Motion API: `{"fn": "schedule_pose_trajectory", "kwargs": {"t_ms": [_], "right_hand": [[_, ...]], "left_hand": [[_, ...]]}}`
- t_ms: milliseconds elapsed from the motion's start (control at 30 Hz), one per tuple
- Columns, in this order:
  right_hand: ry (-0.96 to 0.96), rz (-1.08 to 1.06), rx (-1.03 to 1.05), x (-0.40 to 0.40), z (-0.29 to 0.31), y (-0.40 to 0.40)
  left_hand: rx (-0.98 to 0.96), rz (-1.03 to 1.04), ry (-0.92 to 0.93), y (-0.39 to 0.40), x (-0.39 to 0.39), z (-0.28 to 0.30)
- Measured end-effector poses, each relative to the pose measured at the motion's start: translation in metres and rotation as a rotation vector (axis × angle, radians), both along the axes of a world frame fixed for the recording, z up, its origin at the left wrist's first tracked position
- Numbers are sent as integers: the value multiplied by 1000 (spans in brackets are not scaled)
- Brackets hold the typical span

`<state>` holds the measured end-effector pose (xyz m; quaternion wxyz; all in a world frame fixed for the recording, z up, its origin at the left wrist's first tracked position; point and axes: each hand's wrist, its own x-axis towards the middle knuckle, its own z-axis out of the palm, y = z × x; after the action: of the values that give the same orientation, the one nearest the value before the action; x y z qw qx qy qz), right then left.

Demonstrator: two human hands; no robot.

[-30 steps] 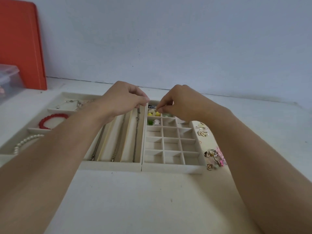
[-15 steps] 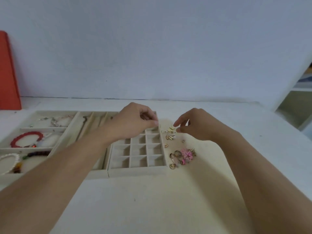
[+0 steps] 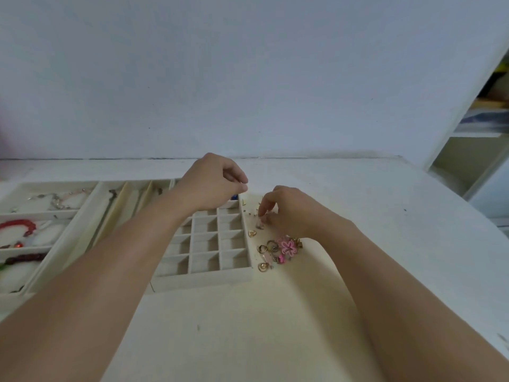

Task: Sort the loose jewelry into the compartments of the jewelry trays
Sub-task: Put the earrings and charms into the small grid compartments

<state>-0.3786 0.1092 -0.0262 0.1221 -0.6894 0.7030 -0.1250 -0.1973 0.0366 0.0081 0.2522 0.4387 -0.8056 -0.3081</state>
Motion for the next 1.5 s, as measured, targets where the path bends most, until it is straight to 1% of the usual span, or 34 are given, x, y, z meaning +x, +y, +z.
{"fn": "schedule_pose_trajectory", "kwargs": {"t_ms": [133,200,267,400,500,567,667,800,867,933,967,1067,1167,1267,1333,1500], "right_hand": [[18,4,19,-1,0,0],[-23,2,4,-4,1,0],[-121,-25,-49,-7,6,0],[-426,-65,-162,-7,13,-3],[-582,-68,-196,-3,13,-1],[-651,-63,-231,-1,12,0],[-720,-74,-282,1,13,0],[-768,-28,-268,8,9,-1],[-768,-28,-247,10,8,-2],[-728,-67,-238,7,7,-4],[-661,-103,-247,5,5,-5],[-346,-178,-252,-2,-3,-7],[-234,-194,-172,2,-9,-8],[-102,-152,-113,6,-11,-9],[-56,-122,-88,7,-13,-9],[-58,-98,-66,8,-15,-10]], "left_hand": [[58,-4,1,1,7,-4],[65,-2,2,1,10,-5],[69,-7,14,1,13,-5],[88,-48,61,4,13,-2],[127,-97,131,7,10,0],[164,-113,185,7,8,0],[174,-77,231,5,8,-2],[163,-37,266,3,8,-5],[137,-16,267,3,9,-5],[125,8,282,1,10,-4],[120,23,287,0,11,-4],[123,48,322,-3,15,-1],[160,49,378,-4,16,1],[191,37,398,-4,17,3],[186,42,401,-6,18,3],[211,38,422,-11,22,5]]}}
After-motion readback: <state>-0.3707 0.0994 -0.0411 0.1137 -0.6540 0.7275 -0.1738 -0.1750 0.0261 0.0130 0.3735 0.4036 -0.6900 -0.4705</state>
